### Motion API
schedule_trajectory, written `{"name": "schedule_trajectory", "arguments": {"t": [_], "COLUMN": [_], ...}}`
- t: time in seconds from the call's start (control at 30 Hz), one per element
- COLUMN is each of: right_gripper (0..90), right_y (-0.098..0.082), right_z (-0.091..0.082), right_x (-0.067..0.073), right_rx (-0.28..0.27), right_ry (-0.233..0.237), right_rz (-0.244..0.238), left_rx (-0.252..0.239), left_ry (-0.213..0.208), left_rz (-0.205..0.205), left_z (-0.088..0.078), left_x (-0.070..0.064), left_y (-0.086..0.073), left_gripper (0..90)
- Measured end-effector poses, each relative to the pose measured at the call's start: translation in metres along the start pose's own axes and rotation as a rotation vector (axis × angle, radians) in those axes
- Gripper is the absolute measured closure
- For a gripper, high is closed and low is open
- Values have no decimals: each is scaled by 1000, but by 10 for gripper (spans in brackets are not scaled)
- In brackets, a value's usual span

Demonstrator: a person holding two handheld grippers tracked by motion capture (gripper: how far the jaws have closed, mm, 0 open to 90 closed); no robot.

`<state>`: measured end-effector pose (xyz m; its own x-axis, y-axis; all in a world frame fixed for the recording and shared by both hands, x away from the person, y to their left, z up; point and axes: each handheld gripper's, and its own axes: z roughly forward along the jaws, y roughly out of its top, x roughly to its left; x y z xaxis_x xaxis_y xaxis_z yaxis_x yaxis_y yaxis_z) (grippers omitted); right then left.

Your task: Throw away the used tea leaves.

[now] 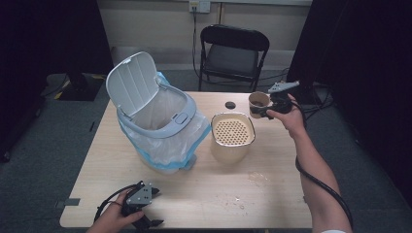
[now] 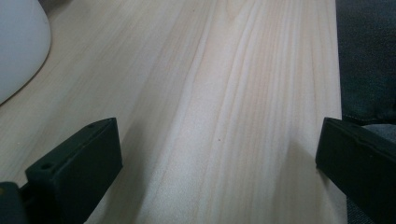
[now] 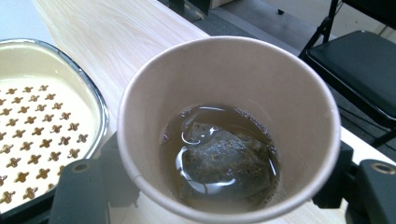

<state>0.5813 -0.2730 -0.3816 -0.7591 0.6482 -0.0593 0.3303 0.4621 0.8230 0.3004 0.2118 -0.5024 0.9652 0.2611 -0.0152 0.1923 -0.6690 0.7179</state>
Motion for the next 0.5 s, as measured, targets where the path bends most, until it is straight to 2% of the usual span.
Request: {"name": "schedule_trajectory", "arguments": {"t": [0.27,0.5], "right_gripper": [282,283], "right_y": [8,21], "right_z": [1,-2], "right_x": [0,9], "right_rx": [-19,-41], "right_ry": [1,-2], "right_rz": [-35,-81], "left_rx": [-1,-1], "left_ry": [0,0], "left_rz": [1,1], "left_z": [0,0], "left_x": [0,0], "left_y": [0,0], "left_gripper": [0,0]}}
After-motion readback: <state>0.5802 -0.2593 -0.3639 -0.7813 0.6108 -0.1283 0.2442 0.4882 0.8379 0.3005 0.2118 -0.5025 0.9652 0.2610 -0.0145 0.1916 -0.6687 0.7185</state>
